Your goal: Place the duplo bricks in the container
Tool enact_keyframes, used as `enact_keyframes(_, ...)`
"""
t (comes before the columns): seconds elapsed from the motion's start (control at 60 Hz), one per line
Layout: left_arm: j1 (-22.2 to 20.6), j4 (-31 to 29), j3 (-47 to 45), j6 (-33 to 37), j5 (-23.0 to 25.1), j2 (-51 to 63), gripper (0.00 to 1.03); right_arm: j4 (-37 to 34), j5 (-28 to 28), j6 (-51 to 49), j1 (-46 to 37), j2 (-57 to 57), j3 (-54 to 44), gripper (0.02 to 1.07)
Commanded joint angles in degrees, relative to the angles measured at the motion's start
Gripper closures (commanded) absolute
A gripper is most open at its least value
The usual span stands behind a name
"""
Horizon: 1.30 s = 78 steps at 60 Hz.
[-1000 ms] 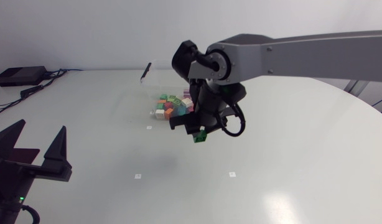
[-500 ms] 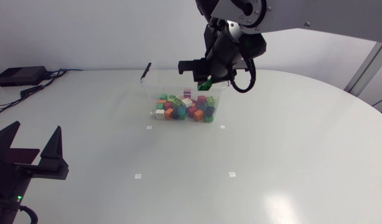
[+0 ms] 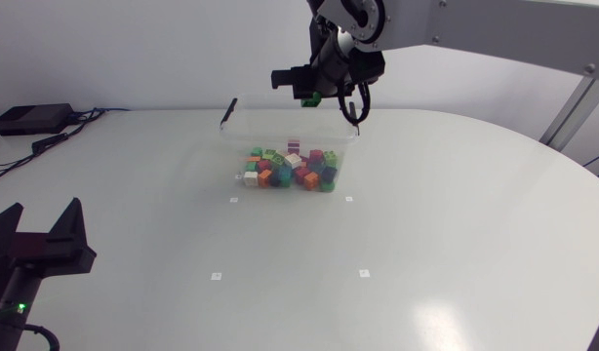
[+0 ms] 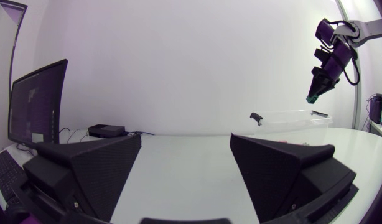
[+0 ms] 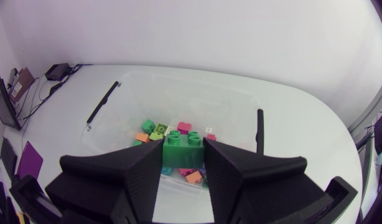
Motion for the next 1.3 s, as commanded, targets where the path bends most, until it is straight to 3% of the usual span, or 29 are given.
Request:
enact_keyframes(0.0,-0.1,-0.6,-1.0,-1.8,-0.3,-0.6,0.04,2.1,1.0,-1.6,-0.8,3.8,2.5,0.84)
enact_keyframes(0.317,0.0,-2.4,-1.0,-1.7,-0.3,-0.6,0.04,8.4,4.9,-4.4,-1.1,11.9,7.3,0.83)
enact_keyframes(0.35,0.0,-2.5,-1.0,-1.7,-0.3,-0.6,0.04,8.6,4.9,-4.6,-1.1,12.4,7.5,0.72)
enact_keyframes(0.4,0.0,-3.2,-1.0,-1.7,-0.3,-0.6,0.04,8.4,5.7,-4.8,-1.1,13.0,8.0,0.48)
enact_keyframes(0.483,-0.1,-3.9,-1.0,-1.7,-0.3,-0.6,0.04,8.3,6.0,-5.0,-1.1,12.9,7.8,0.4)
enact_keyframes(0.617,0.0,-4.4,-1.0,-1.7,-0.3,-0.6,0.04,7.8,7.7,-5.7,-1.1,10.5,7.5,0.07)
enact_keyframes(0.783,0.1,-5.2,-1.0,-1.1,-0.2,-0.6,0.04,7.9,8.5,-6.5,-1.9,4.9,4.8,0.07)
enact_keyframes(1.283,0.1,-5.4,-0.9,-0.1,-0.1,-0.6,0.04,14.5,9.7,-11.4,-9.3,-21.2,-19.0,0.07)
